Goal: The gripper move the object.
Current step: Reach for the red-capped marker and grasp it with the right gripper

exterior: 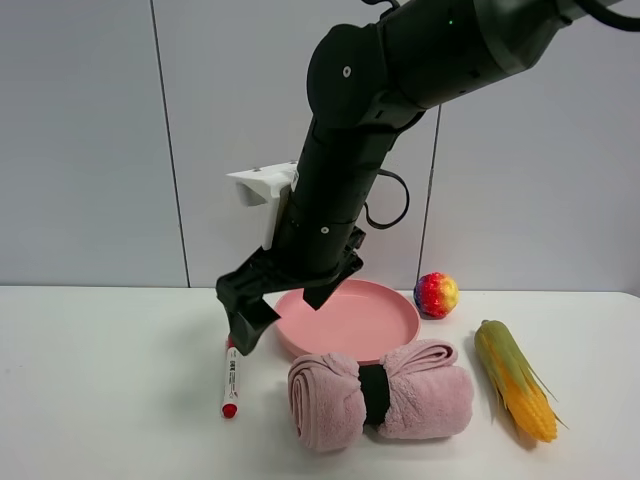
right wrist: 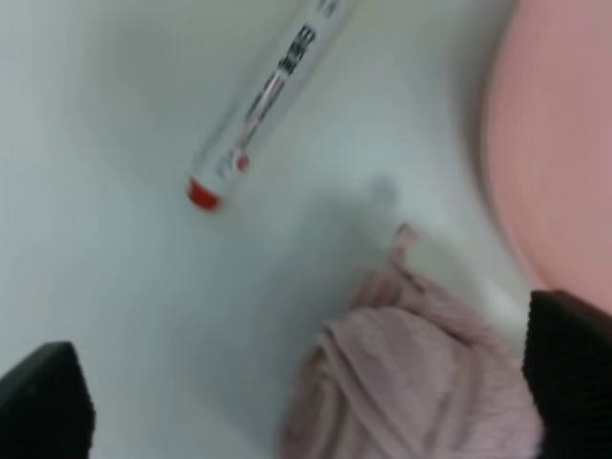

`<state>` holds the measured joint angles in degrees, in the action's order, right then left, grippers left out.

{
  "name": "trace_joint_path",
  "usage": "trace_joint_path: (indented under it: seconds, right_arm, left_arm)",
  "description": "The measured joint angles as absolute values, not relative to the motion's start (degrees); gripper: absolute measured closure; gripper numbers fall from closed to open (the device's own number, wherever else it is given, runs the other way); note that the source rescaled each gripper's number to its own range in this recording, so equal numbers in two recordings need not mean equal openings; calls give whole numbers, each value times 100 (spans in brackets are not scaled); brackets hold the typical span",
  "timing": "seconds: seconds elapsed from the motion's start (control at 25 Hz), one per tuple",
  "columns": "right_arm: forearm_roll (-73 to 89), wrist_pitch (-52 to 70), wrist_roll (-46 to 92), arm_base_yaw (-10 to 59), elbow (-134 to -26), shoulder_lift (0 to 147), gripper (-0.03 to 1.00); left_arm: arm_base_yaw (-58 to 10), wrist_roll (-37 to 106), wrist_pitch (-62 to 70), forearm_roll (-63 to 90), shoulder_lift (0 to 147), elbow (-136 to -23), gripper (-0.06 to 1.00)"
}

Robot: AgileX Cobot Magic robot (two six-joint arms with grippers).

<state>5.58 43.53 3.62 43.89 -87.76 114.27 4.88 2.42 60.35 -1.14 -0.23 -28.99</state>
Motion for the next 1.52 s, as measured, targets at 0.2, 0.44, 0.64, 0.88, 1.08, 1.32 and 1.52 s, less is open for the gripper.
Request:
trace_joint_path:
  seconds: [0.2, 0.44, 0.64, 0.88, 1.08, 1.32, 1.52]
  right_arm:
    - [564, 4066, -1671, 4445, -8776, 11427, 11]
    - [537, 3736, -2926, 4503, -9036, 11595, 11]
    - [455, 5031, -3170, 4503, -10389, 12477, 11]
    - [276, 6029, -3583, 4529, -12118, 13588, 11]
    - [131, 6148, -3799, 4567, -12454, 14056, 11]
    - [-138, 6086, -3923, 4567, -12454, 14301, 17]
    - [-138, 5794, -3936, 4567, -12460, 14405, 24]
  left_arm:
    - [488, 242, 6035, -114, -23, -2899, -6]
    - [488, 242, 6035, -114, -23, -2899, -6]
    - [488, 242, 6035, -114, -23, -2899, -6]
    - [488, 242, 6035, -119, -23, -2899, -6]
    - [488, 242, 6035, -119, -23, -2899, -6]
    - [488, 242, 6035, -114, -23, -2899, -6]
    - [488, 242, 6035, -114, -23, -2899, -6]
